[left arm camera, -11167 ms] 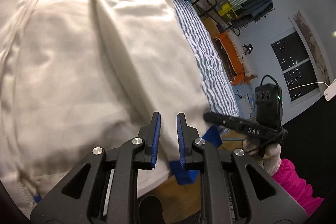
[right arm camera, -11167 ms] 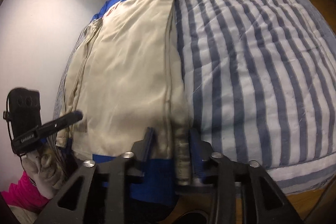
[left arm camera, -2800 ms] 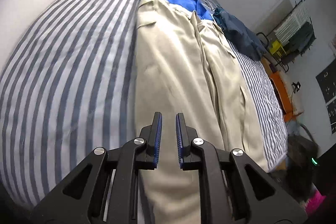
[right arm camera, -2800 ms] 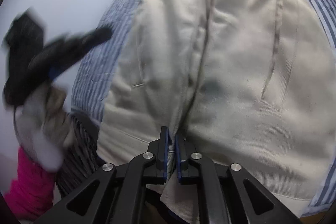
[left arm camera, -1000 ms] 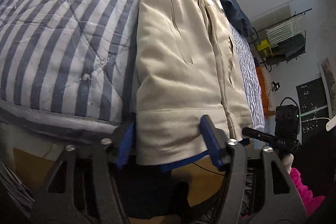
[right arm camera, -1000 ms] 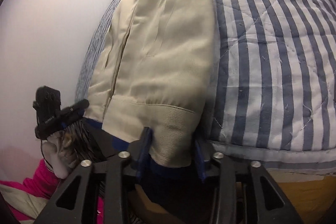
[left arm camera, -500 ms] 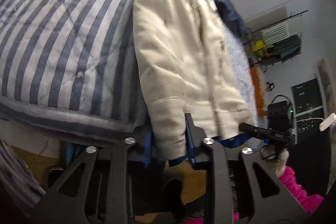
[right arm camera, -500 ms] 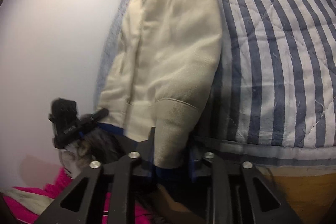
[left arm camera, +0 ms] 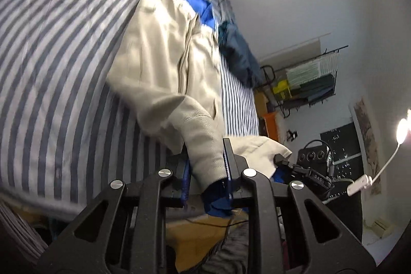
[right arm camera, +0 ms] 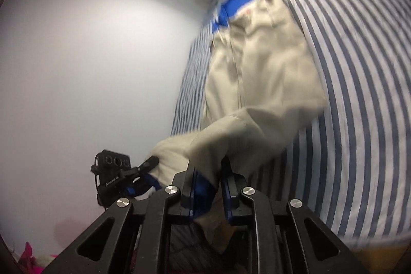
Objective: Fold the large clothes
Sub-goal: 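Grasp the hem with both tools and lift it toward the collar, then lay the hem over the jacket body near the collar with both tools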
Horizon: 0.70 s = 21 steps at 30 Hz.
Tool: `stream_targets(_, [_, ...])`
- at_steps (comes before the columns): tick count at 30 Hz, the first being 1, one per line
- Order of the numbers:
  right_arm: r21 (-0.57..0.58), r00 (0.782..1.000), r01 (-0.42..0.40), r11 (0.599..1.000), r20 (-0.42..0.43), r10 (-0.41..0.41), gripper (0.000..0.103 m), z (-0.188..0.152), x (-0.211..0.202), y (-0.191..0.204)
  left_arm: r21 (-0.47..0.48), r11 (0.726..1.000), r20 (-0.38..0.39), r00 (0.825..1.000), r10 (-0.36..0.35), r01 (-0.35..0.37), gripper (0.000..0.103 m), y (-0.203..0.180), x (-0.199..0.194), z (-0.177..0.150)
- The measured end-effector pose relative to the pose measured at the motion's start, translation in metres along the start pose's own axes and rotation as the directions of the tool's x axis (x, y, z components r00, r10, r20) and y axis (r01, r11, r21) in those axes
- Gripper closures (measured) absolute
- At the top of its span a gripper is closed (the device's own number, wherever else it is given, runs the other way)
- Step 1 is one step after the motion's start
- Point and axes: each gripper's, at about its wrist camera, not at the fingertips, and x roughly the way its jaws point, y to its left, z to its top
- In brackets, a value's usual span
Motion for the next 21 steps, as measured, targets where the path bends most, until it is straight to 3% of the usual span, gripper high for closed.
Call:
stream_targets(6, [0.023, 0.997, 0.062, 0.998, 0.053, -0.063, 0.088, 0.060, 0.017, -0.003, -0.039, 0.999, 0.050, 0.999, 0.003, -0.001, 0.084, -0.005, 0.024, 0.056])
stream_targets(11, [0.065, 0.992, 0.116, 0.991, 0.048, -0.119, 0.088, 0.106, 0.046, -0.023, -0.050, 0.996, 0.071, 0.994, 0.082, -0.078, 0.083, 0.006, 0.059, 0.092])
stream_targets(16, [0.101, 0.983, 0.182, 0.978, 0.018, -0.184, 0.088, 0.128, 0.070, -0.047, -0.099, 0.987, 0.055, 0.990, 0.133, -0.127, 0.083, 0.027, 0.089, 0.111])
stream_targets(21, [0.190, 0.982, 0.187, 0.964, -0.002, -0.190, 0.084, 0.141, 0.096, -0.080, -0.128, 0.979, 0.047, 0.985, 0.166, -0.159, 0.083, 0.044, 0.112, 0.119])
